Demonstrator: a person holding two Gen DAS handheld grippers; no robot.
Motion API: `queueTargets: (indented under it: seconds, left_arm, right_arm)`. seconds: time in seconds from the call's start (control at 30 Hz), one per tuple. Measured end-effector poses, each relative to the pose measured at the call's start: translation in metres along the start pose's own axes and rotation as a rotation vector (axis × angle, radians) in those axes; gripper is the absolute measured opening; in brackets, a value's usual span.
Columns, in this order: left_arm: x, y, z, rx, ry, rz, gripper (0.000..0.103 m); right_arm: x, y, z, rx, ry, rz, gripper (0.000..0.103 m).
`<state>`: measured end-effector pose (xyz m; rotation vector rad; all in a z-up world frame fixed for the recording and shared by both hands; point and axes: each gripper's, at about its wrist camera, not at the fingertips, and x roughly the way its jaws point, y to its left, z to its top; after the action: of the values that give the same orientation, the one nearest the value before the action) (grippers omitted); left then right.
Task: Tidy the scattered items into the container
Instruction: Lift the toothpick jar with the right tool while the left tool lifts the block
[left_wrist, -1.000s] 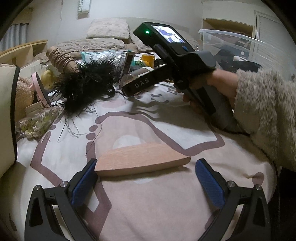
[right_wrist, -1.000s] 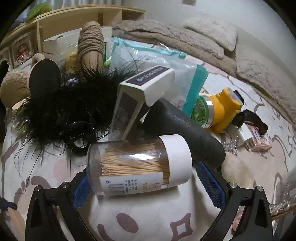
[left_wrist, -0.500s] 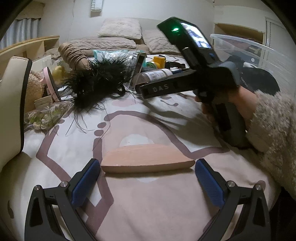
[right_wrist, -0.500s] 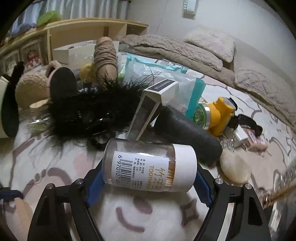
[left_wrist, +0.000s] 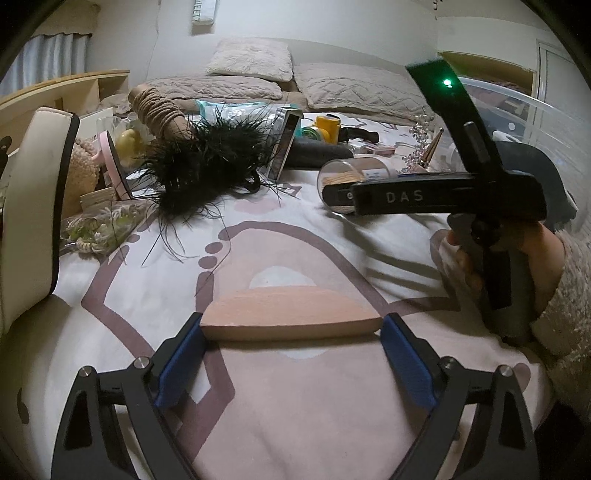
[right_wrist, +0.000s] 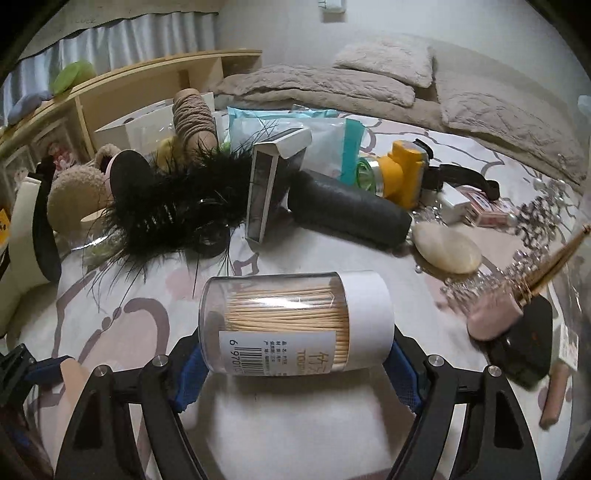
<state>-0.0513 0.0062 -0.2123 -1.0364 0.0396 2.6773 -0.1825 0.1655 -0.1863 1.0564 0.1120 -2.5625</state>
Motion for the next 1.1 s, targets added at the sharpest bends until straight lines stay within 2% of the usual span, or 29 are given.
queueTargets:
  seconds: [0.43,0.87,1.1]
  left_arm:
    - [-0.01,0.0,-0.004,-0.01,0.019,0.008,0.094]
    - [-0.025,0.01,0.0,-0.078,0.038,0.02,0.094]
    - [-0.039,0.011,0.007,-0.087,0.022,0.031,0.094]
  right_arm:
    - [-0.024,0.01,-0.021,-0.005,0.005,-0.001,0.082]
    - [-0.056,0.005,-0.048,0.105,0.032,0.011,0.082]
    - [-0.083,0.009,-0.06,0.136,0.037,0.039,0.082]
